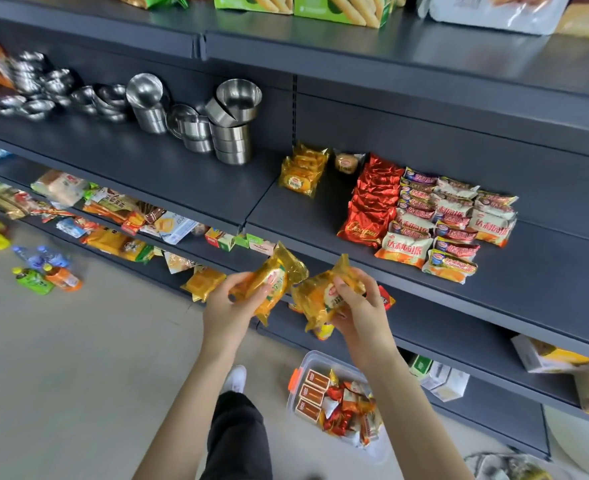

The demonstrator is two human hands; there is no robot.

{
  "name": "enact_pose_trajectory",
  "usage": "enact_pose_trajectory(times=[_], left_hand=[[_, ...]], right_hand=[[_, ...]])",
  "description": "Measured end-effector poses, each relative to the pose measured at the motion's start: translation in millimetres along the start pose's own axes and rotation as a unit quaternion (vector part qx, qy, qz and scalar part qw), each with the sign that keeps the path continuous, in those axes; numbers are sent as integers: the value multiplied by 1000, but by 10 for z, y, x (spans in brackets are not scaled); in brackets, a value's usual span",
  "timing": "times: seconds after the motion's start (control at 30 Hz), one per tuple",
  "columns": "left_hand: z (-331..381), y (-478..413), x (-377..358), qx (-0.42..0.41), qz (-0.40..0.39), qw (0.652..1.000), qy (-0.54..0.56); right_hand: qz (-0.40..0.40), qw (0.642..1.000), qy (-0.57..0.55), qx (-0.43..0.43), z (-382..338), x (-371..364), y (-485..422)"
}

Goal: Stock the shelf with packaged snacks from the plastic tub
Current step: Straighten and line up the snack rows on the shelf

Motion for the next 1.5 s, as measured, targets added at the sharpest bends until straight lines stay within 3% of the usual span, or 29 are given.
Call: enact_pose_trajectory(times=[0.27,0.5,0.6,0.7,0.83,1.0,1.2,1.37,1.5], left_hand=[[35,-1350,693,16,-18,999,28],[87,-2326,1099,29,-87,994,-56],[66,-2543,1066,53,-104,991,-60],[8,-2641,877,114,-133,984,29],[-54,-2637,611,164,-172,965,110],[-16,-2725,471,158,-187,968,56],[87,-2998,396,151,-193,969,35],[99,-3290,409,149,-198,969,13],[44,-3473,344,151,-220,964,-3]], right_hand=[[80,996,-49,2,54,-498,-1146],[149,982,-116,11,211,-887,-1884],[184,981,-54,6,268,-1012,-1961],[221,975,12,-2,330,-1100,-2025],[236,972,0,2,425,-1204,-2097],[265,962,52,46,374,-1213,-2167],[219,971,90,43,262,-1245,-2398],[72,991,113,-4,153,-1215,-2601],[-2,974,218,-68,28,-1096,-2774]])
Point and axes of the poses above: each hand's wrist, its own y-axis away from the middle knuckle, its own x-axis out of the back of the hand, z = x × y, the point moved 6 cm from there along -y, towards the middle knuckle, and after that the axes turned 11 degrees about -z, right-handed, at the moved point
